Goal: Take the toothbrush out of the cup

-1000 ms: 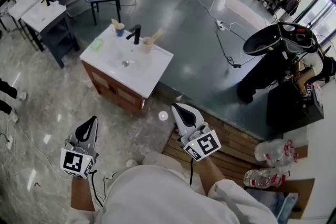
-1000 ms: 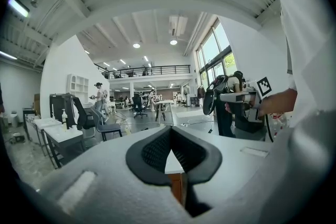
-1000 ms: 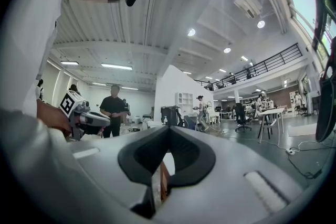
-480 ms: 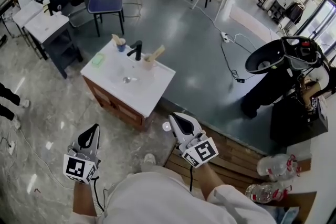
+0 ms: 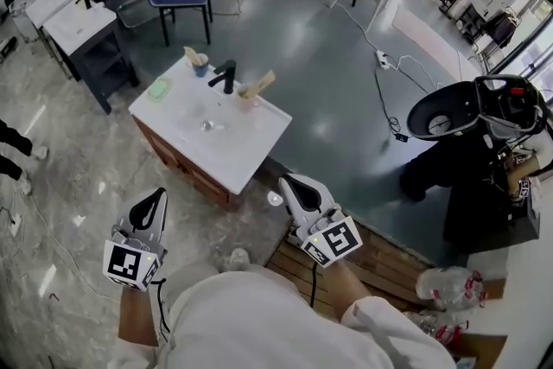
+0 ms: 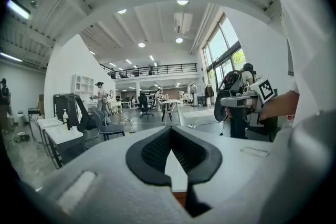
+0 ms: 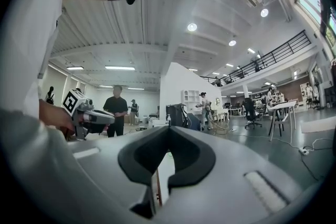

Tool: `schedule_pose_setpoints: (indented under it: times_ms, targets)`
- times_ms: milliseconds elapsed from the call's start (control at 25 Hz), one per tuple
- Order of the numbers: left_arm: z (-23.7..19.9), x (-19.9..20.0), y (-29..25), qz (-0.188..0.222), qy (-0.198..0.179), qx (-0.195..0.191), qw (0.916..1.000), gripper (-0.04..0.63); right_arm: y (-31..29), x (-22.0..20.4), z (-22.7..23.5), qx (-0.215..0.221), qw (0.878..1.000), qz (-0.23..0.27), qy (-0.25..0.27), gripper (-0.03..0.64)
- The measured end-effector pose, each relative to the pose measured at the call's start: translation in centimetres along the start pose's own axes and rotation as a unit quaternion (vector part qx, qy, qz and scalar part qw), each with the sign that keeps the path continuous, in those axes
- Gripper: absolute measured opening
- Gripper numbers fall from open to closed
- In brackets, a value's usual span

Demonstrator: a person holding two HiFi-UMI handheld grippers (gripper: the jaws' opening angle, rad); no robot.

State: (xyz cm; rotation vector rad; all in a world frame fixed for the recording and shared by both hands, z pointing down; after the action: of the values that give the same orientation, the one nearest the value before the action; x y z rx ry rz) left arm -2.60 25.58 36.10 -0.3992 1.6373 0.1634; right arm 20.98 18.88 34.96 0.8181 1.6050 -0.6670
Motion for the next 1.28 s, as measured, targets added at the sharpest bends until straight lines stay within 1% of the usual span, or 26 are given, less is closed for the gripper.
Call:
schedule_pose_setpoints:
  times_ms: [120,320,480,840,1040,1280]
  targets:
    - [-0.9,0.1,-0.8,-0.006,0.002,0.001,1.0,0.002,-1.2,-0.4,0.4,0.003,1.0,-0.004,-0.005,-0.002]
    - [-4.2,-0.1,-2.6,-0.006,0.01,-0.003,0.9999,0.002,-4.6,-0.8,1.2,0.0,1.0,-0.016,-0.007,-0.002]
    - [-7.2,-1.0,-4.6,-0.012,0.016,-0.015,0.9997,0.002,-7.7,-1.7,1.6,-0.01,1.0,-0.024,-0.01,-0.002]
    - [-13.7,-0.1,-8.5,-0.015,0.006,-0.043,0.9989,0.002,-14.3,-2.5,2.7,-0.041,0.999,-0.026,-0.008,0.0]
    - [-15.8,0.4,-10.7,-0.015,0.007,-0.058,0.9982,0.002,-16.6,-2.8,3.4,-0.052,0.998,-0.03,-0.009,0.0]
    - [-17.1,1.0,-13.2,-0.013,0.009,-0.064,0.9978,0.002,-18.3,-3.0,5.0,-0.056,0.998,-0.032,-0.01,0.0]
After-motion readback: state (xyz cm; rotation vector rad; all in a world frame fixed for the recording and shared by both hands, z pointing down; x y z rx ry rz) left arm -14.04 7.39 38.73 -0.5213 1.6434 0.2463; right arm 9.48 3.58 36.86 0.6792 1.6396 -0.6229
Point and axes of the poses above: the fingertips, and each gripper's own axes: y backward along the fingers, z to its right, x out of its top, the point moved 1 cm from there along y, backward along the fingers, and after that the axes turned 9 degrees about y, right-handed, at the moved point
